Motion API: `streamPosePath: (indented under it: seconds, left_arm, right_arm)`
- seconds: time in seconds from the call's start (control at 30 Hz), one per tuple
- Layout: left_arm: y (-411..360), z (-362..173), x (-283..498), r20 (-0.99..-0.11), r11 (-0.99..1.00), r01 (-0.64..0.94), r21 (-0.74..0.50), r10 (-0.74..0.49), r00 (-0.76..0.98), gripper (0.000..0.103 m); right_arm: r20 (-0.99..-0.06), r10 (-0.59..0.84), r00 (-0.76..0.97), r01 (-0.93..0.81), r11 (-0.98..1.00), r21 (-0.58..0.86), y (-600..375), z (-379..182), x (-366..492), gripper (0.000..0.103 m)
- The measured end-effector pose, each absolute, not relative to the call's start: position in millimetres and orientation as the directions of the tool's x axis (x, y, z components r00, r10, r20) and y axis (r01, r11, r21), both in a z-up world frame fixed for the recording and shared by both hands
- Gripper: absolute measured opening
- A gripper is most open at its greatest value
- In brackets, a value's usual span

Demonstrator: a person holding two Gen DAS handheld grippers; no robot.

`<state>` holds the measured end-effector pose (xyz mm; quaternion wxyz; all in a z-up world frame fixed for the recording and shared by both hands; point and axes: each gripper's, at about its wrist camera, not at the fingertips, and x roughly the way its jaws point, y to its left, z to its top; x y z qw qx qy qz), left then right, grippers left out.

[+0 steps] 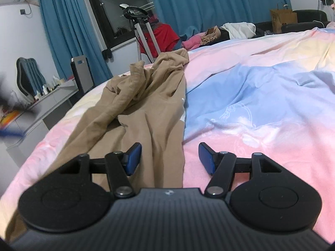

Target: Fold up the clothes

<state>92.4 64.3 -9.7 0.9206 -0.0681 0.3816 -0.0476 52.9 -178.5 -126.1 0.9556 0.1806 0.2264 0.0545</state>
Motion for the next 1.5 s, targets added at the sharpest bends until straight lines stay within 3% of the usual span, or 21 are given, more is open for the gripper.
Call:
streamPosePath:
  seconds: [0.17, 0.37, 0.5, 0.73, 0.8, 0.87, 0.9, 0.97, 1.0, 1.1, 1.3, 1.5]
  left_arm:
    - [123.0, -30.7, 47.7, -0.757, 0.974, -0.087, -0.209, -0.105, 0.644, 0.091]
    - [183.2, -68.4, 28.4, -0.779, 0.823, -0.247, -0.512, -0.323, 0.538, 0.089]
    - [190.1, -84.9, 22.7, -0.841, 0.828, -0.332, -0.451, -0.27, 0.468, 0.089]
    - [158.9, -90.4, 29.9, -0.901, 0.926, -0.208, -0.315, -0.224, 0.371, 0.089]
    - [152.5, -89.1, 28.6, -0.909, 0.943, -0.16, -0.291, -0.22, 0.354, 0.078]
    - [147.5, -86.8, 26.3, -0.915, 0.957, -0.125, -0.262, -0.205, 0.346, 0.057]
    - [146.3, -85.1, 25.0, -0.913, 0.959, -0.112, -0.26, -0.207, 0.352, 0.052]
    - [142.6, -79.7, 21.9, -0.906, 0.962, -0.084, -0.26, -0.213, 0.367, 0.019]
    - [139.5, -76.2, 20.1, -0.903, 0.966, -0.068, -0.249, -0.207, 0.376, 0.012]
    - [111.4, -57.6, 8.7, -0.891, 0.989, 0.07, -0.133, -0.15, 0.429, 0.008]
    - [53.7, -28.0, -20.5, -0.849, 0.964, 0.261, -0.055, -0.183, 0.495, 0.006]
    - [25.1, -39.9, -30.8, -0.866, 0.933, 0.333, -0.134, -0.274, 0.419, 0.009]
  right_arm:
    - [-0.409, 0.226, 0.884, -0.031, 0.901, 0.432, -186.2, -113.1, 36.8, 0.063]
    - [-0.434, 0.294, 0.852, -0.003, 0.831, 0.556, -202.1, -105.2, 16.0, 0.065]
    - [-0.443, 0.307, 0.842, -0.004, 0.825, 0.565, -198.9, -100.8, 10.3, 0.065]
    - [-0.474, 0.303, 0.827, 0.006, 0.838, 0.546, -197.4, -101.4, 5.5, 0.065]
    - [-0.478, 0.305, 0.824, 0.013, 0.833, 0.554, -199.3, -101.9, 4.4, 0.065]
    - [-0.48, 0.305, 0.823, 0.017, 0.83, 0.557, -200.0, -102.0, 3.9, 0.065]
    - [-0.48, 0.304, 0.823, 0.018, 0.83, 0.557, -199.9, -101.8, 3.8, 0.065]
    - [-0.477, 0.306, 0.824, 0.014, 0.83, 0.557, -199.1, -101.2, 4.6, 0.065]
    - [-0.476, 0.308, 0.824, 0.012, 0.83, 0.557, -198.3, -101.0, 5.4, 0.065]
    - [-0.473, 0.317, 0.822, 0.001, 0.83, 0.558, -196.4, -99.7, 7.6, 0.065]
    - [-0.458, 0.339, 0.822, -0.008, 0.81, 0.586, -195.4, -96.3, 12.0, 0.065]
    - [-0.472, 0.34, 0.814, -0.009, 0.819, 0.574, -193.3, -95.9, 13.5, 0.065]
